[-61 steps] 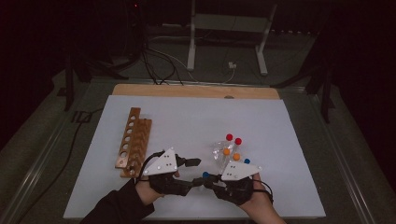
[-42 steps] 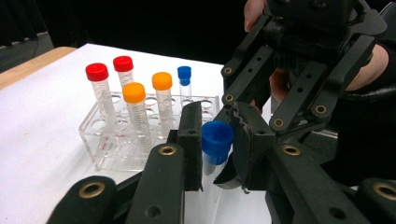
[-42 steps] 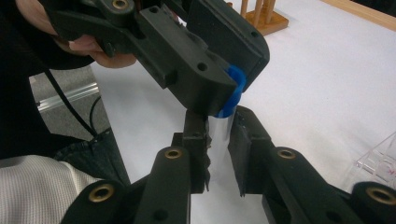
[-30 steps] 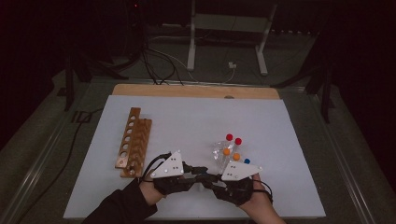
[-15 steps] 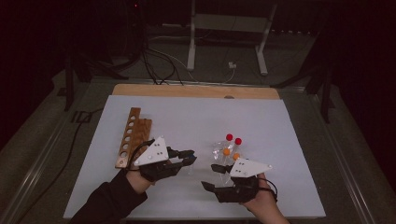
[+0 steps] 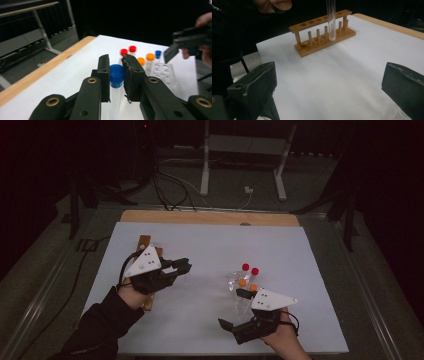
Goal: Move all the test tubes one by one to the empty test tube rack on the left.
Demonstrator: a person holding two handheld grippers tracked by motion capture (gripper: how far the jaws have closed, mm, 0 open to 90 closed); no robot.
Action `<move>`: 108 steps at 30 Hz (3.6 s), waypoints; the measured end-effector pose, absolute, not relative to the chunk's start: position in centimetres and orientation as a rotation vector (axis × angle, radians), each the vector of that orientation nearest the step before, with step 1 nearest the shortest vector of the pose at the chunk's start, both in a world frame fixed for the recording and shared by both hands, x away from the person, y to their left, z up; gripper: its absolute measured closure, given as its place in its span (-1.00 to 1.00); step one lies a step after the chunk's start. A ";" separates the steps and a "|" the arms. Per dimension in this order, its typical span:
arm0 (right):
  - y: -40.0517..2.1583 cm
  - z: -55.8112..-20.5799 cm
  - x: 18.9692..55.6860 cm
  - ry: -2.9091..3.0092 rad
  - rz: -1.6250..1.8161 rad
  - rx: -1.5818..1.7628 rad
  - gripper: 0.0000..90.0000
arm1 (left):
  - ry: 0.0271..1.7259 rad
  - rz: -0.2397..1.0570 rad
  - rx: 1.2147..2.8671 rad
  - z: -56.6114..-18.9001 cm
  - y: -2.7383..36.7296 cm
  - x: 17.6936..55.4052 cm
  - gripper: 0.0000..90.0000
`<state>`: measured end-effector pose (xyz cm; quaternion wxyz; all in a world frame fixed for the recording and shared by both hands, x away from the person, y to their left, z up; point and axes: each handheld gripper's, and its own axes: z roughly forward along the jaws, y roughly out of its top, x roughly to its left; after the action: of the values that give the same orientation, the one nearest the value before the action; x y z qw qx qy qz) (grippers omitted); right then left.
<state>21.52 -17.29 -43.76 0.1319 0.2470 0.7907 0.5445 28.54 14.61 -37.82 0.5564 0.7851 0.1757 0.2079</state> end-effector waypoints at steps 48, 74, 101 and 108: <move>-17.8 -43.3 21.5 2.268 1.626 0.733 -1.00 | 0.915 0.787 1.693 -38.4 25.2 38.6 0.73; -17.9 -43.3 21.3 2.277 1.625 0.729 -1.00 | 1.012 0.730 1.705 -44.5 25.5 40.0 0.73; -18.1 -43.0 21.2 2.280 1.609 0.706 -1.00 | 1.032 0.712 1.745 -45.9 25.2 40.3 0.71; -19.1 -42.2 21.7 2.238 1.646 0.660 -0.79 | 1.028 0.669 1.725 -45.3 25.8 39.9 0.01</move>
<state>21.68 -19.09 -42.16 0.1426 0.2288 0.7758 0.5704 39.91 25.78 -45.35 0.4902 0.7103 0.4233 0.2756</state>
